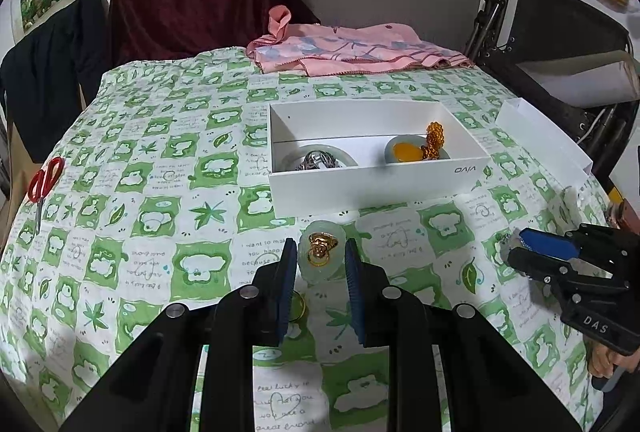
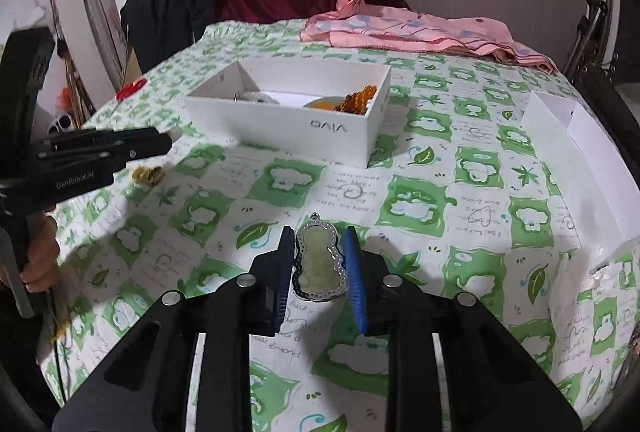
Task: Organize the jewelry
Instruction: 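Lift both pendants and carry them over the white box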
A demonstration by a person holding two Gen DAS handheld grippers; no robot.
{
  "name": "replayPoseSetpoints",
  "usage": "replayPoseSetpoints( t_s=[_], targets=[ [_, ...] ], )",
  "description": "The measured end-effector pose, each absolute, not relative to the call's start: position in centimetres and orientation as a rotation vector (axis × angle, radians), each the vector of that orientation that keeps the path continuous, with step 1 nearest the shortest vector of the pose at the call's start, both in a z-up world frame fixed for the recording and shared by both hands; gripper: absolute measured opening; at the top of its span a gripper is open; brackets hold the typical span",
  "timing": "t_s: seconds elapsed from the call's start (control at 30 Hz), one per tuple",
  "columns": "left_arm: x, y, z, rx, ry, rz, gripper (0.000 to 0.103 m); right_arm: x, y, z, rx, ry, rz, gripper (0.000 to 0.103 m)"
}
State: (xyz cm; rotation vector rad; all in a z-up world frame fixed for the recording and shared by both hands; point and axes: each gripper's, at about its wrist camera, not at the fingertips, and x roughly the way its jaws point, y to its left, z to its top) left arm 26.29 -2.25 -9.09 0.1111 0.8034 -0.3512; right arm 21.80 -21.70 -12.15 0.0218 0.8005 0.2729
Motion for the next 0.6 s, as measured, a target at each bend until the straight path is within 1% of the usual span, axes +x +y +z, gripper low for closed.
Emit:
replayPoseSetpoints(
  t_s=[0.2, 0.37, 0.5, 0.6],
  targets=[
    [26.4, -2.0, -8.4, 0.087, 0.793, -0.357, 0.024, 21.7, -23.1, -11.1, 0.114, 0.758, 0.284, 0.024],
    [27.5, -2.0, -6.7, 0.054, 0.779, -0.375, 0.024, 22.7, -24.3, -8.8, 0.205, 0.718, 0.307, 0.024],
    [29.4, -2.6, -4.5, 0.055, 0.748, -0.38, 0.024, 24.6, -24.0, -5.9, 0.195, 0.676, 0.307, 0.024],
    [30.8, -3.0, -3.8, 0.046, 0.75, -0.386, 0.024, 26.2, -23.2, -4.6, 0.178, 0.66, 0.312, 0.024]
  ],
)
